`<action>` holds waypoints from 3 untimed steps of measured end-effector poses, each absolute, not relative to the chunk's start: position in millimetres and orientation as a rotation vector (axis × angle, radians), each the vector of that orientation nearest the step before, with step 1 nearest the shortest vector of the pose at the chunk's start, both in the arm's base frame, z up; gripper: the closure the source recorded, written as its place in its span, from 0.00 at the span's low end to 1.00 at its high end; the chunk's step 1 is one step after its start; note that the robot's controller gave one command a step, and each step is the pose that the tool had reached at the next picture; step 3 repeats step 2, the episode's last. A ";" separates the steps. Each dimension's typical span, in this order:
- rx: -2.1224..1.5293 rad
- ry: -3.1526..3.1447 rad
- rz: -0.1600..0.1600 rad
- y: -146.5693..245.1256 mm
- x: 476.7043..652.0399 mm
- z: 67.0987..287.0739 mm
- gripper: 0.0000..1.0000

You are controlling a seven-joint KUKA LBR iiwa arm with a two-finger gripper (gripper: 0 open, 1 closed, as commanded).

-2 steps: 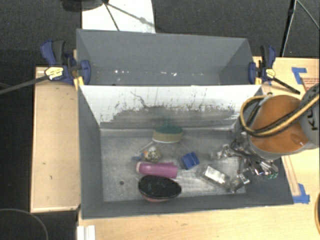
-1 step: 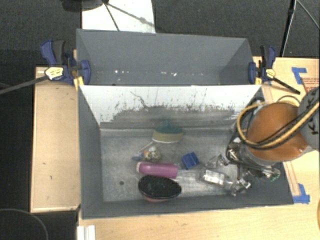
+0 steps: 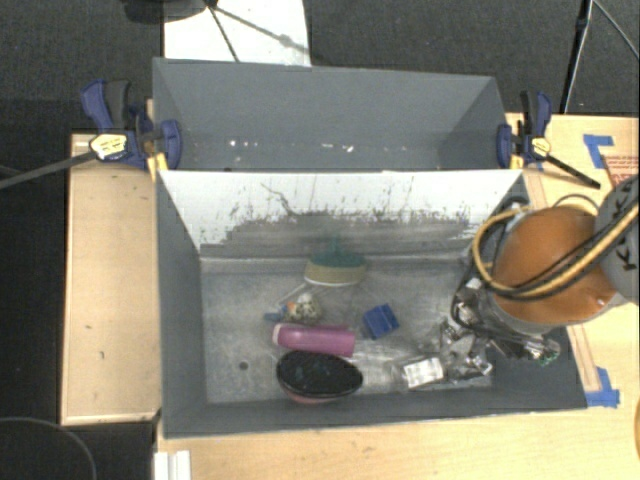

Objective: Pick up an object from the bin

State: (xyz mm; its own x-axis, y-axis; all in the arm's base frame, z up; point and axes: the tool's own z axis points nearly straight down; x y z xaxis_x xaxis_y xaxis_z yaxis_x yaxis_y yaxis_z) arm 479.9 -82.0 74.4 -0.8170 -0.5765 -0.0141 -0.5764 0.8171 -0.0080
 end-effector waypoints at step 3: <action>-1.401 2.806 -0.003 -60.9 478.3 200.7 1.00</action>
Offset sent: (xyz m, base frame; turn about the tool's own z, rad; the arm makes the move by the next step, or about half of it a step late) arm -0.0033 -0.0009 0.0691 -0.0364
